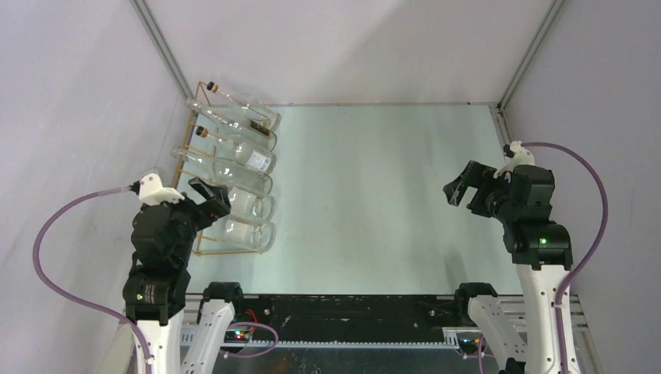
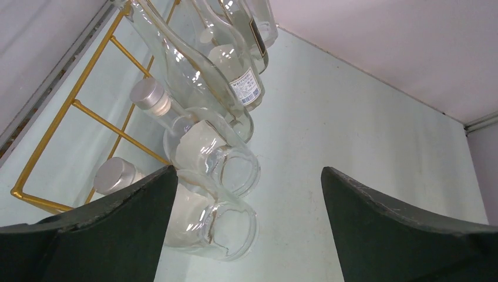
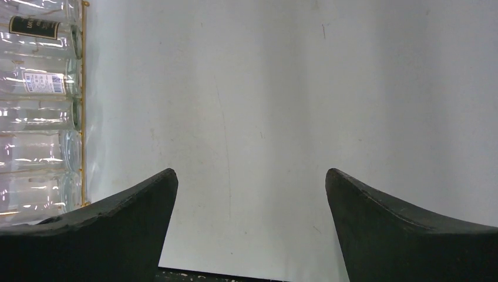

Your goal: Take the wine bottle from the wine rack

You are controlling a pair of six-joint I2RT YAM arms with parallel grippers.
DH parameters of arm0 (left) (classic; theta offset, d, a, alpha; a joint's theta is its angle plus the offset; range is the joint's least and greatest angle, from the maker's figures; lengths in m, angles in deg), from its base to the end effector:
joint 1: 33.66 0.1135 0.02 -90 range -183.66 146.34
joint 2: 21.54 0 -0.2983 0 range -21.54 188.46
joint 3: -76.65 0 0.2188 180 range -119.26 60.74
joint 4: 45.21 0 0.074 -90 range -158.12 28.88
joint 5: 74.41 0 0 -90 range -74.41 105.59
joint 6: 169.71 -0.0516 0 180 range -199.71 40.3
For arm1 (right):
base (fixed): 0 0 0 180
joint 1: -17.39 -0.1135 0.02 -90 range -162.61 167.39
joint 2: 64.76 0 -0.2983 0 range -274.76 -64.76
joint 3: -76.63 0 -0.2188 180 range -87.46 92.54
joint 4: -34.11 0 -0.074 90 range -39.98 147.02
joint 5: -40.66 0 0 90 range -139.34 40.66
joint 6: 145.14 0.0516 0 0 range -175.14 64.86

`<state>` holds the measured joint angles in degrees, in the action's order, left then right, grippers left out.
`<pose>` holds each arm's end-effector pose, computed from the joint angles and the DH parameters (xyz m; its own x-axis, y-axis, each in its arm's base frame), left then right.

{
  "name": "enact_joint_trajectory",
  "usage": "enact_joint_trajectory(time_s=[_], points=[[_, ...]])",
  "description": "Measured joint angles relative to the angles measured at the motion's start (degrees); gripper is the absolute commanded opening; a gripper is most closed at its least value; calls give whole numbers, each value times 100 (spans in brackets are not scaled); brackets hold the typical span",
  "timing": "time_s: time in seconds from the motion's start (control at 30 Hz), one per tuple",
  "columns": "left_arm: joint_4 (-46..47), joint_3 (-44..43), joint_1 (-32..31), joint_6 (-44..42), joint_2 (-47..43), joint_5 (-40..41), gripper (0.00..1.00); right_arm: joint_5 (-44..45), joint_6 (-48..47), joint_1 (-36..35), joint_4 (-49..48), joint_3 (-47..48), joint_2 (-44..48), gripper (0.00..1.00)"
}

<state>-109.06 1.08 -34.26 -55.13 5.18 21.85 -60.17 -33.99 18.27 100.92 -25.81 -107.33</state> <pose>0.0186 0.0054 0.3800 -0.1959 -0.4115 -0.8901 -0.1940 0.9060 -0.3761 0.0857 0.0084 0.3750 -0.5438 0.3628 -0.7567 0.0554 0.9153 0.3990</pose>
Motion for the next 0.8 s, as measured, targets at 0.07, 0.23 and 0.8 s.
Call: enact_joint_trajectory(time_s=[0.07,0.23,0.8], points=[[-4,0,0,2,-15,44,100,20,0,0,26,0,-2,100],[-85,0,0,105,-63,315,100,116,35,0,107,0,-13,100],[-623,612,0,861,-391,820,98,157,649,0,-111,-463,319,100]])
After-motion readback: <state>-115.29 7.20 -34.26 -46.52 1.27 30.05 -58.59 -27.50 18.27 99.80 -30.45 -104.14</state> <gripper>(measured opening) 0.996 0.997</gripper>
